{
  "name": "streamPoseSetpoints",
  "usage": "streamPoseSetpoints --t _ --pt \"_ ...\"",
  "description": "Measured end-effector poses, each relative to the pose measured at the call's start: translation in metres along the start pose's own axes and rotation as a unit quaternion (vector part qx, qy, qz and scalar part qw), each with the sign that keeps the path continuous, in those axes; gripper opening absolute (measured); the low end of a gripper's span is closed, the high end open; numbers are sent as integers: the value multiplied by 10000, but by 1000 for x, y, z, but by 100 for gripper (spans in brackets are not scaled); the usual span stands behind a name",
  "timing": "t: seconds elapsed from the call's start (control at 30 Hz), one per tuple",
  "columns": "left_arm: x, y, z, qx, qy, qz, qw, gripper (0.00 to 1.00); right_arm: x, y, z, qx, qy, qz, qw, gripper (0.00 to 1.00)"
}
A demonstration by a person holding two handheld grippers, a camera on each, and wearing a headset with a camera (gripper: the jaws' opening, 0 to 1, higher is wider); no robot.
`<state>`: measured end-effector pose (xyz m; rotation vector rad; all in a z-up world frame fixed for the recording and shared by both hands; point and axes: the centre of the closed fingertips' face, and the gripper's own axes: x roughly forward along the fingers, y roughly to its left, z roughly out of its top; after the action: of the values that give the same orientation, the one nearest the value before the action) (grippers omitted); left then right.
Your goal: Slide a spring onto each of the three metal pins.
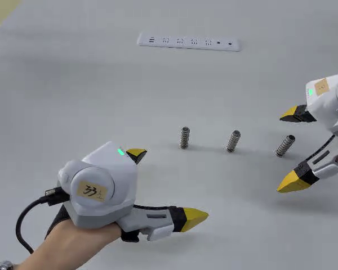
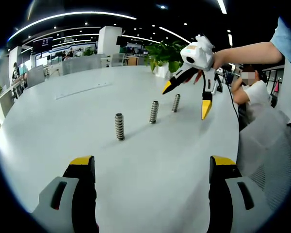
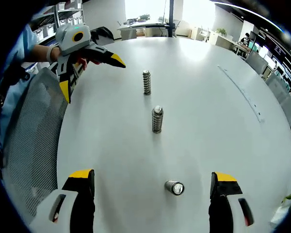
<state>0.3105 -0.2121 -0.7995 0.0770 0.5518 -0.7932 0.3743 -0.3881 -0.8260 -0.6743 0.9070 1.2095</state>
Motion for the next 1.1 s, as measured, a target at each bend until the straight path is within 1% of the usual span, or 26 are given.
streamPoseSetpoints --t 0.03,0.1,0.13,0.2,0.23,0.27,0.37,0.43,0.53,0.67,0.73,0.8,0.83,1.0,1.03,1.1 --pt "-1 2 1 -10 -18 29 10000 97 -1 -1 -2 32 -25 -41 10000 99" --pt "-3 4 2 -21 -34 67 10000 97 -4 5 -5 97 -109 -123 9998 99" --pt "-4 5 3 -9 -41 84 10000 97 -7 9 -7 223 -165 -174 9995 99" --pt "-5 6 4 -14 -55 101 9999 97 -11 14 -8 332 -277 -236 9988 99" --pt "-6 6 4 -10 -54 109 9999 97 -14 15 -12 414 -341 -299 9981 99" --pt "-6 6 4 -1 -58 121 9999 97 -16 11 -16 488 -385 -331 9975 99" --pt "-8 6 5 -7 -66 135 9999 97 -25 22 -21 667 -529 -439 9954 99" --pt "-9 6 5 -12 -65 143 9999 97 -29 29 -23 708 -587 -492 9945 99" --pt "-10 6 4 -17 -61 153 9999 97 -36 39 -25 855 -708 -586 9921 99" --pt "-13 5 4 -2 -50 159 9999 97 -44 48 -28 1050 -892 -765 9875 99" --pt "-15 6 4 -1 -43 146 9999 97 -47 53 -30 1135 -955 -802 9857 99" --pt "-16 6 4 9 -41 163 9999 97 -49 54 -32 1184 -1027 -886 9837 99" --pt "-17 7 4 -1 -38 158 9999 97 -51 54 -33 1234 -1056 -968 9820 99" --pt "-21 8 5 21 -43 186 9998 97 -57 60 -36 1513 -1279 -1063 9744 99" --pt "-22 8 6 9 -49 187 9998 97 -59 61 -36 1518 -1331 -1113 9731 99" --pt "-23 9 5 0 -49 192 9998 97 -61 63 -37 1589 -1365 -1133 9712 99"
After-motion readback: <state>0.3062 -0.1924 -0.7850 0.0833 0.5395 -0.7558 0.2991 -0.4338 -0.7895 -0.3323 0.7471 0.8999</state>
